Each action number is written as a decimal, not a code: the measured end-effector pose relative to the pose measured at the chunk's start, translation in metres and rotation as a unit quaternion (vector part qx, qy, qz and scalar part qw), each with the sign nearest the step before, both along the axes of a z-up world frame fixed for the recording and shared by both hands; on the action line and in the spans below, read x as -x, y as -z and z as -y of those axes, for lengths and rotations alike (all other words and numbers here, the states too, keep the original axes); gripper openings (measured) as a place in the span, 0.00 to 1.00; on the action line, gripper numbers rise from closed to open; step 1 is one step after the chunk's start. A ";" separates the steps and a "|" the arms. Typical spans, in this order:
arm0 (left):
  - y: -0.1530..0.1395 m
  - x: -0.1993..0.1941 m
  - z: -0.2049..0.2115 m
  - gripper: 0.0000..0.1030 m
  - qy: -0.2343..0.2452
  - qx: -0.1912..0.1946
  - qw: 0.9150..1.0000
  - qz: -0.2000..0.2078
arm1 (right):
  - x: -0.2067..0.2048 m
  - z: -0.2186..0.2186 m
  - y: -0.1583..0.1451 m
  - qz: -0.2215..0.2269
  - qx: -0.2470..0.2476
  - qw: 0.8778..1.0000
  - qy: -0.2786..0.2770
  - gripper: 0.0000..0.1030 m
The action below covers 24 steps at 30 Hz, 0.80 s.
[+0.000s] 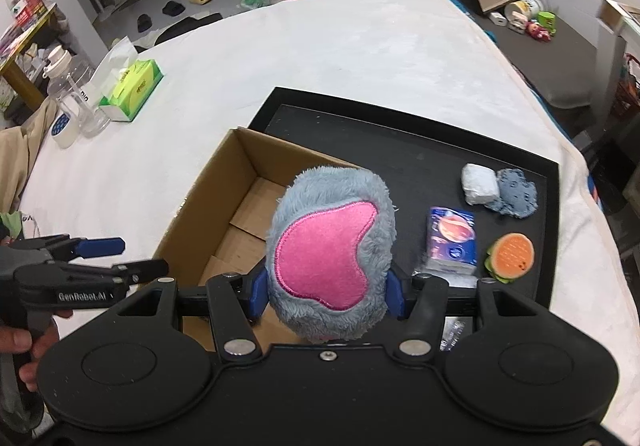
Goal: Organize soft objects
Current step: 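Lower the grey plush into the cardboard box and release it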
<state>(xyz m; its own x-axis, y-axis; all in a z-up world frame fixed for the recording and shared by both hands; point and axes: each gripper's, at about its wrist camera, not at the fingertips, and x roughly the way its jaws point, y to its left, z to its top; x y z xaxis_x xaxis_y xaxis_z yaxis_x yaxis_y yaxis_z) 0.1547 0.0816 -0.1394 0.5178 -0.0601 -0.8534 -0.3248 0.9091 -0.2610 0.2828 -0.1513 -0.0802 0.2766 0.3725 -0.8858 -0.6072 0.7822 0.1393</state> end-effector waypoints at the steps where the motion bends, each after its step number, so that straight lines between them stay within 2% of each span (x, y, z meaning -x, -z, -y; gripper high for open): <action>1: 0.001 0.000 -0.001 0.77 0.000 0.001 1.000 0.000 | 0.000 -0.004 0.001 0.000 0.001 1.000 -0.002 0.52; 5: 0.006 0.001 -0.001 0.73 0.004 0.007 1.000 0.001 | 0.001 -0.022 0.005 -0.003 0.006 1.000 -0.015 0.52; 11: 0.012 0.001 -0.005 0.59 0.003 0.021 1.000 0.004 | 0.001 -0.045 0.014 -0.008 0.015 0.999 -0.030 0.53; 14: 0.015 0.002 -0.007 0.50 0.002 0.038 0.999 0.005 | 0.002 -0.054 0.019 -0.008 0.017 0.999 -0.036 0.53; 17: 0.017 0.003 -0.009 0.35 -0.006 0.068 0.998 0.010 | 0.001 -0.065 0.027 -0.016 0.014 0.999 -0.038 0.53; 21: 0.019 0.001 -0.010 0.17 -0.004 0.072 0.997 0.005 | -0.001 -0.080 0.036 -0.020 0.012 0.999 -0.038 0.53; 24: 0.021 0.000 -0.008 0.14 -0.004 0.066 0.998 -0.001 | -0.001 -0.088 0.039 -0.016 0.006 0.999 -0.036 0.53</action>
<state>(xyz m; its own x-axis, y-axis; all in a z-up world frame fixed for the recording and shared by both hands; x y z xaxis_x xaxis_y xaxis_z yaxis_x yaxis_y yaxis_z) 0.1551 0.0897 -0.1601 0.5174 -0.1677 -0.8392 -0.3326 0.8642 -0.3777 0.2840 -0.0632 -0.1190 0.2200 0.3790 -0.8989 -0.6576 0.7382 0.1503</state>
